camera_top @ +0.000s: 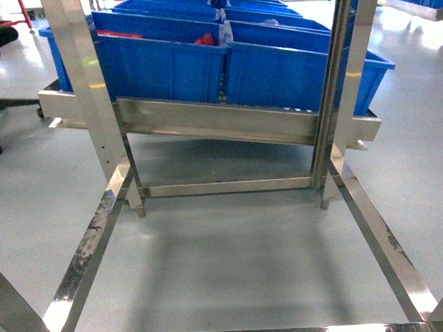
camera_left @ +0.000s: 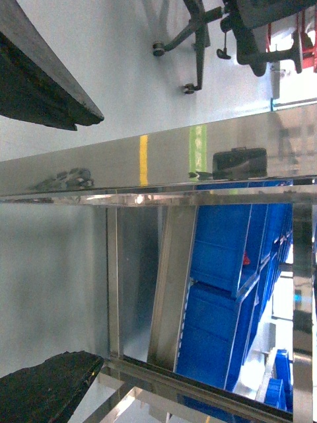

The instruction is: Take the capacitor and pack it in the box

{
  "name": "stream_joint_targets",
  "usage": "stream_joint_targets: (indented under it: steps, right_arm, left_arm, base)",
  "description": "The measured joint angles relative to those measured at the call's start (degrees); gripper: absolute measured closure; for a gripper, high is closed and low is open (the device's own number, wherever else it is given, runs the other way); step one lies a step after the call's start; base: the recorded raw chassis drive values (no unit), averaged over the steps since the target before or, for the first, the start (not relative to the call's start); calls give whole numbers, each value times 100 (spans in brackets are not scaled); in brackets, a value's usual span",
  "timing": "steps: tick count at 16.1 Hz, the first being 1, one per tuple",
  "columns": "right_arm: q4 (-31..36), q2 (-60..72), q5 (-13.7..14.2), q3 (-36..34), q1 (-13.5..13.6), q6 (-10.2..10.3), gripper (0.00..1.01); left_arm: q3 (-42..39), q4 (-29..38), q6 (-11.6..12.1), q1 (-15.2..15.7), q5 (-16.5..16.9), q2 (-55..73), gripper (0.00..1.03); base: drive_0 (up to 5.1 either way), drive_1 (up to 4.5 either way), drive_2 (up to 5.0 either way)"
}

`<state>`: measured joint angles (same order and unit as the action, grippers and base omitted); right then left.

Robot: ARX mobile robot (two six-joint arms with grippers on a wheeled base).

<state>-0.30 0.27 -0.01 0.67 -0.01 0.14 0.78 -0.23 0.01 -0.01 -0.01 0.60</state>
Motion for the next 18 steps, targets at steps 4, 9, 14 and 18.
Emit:
stream_joint_targets:
  steps: [4,9,14,18]
  right_arm:
    - [-2,0,0,0,0,-2,3]
    - [0,0,2,0,0,0,3]
    - [0,0,2,0,0,-2,3]
    - [0,0,2,0,0,0,3]
  left_arm:
    - [0,2,0,0,-2,0,5]
    - [0,0,2,0,-2,0,5]
    - [0,0,0,0,0,-2,5]
    - [0,2,0,0,-2,0,5]
  base:
    - [0,0,0]
    - [0,0,0]
    - [0,0,0]
    - [0,0,0]
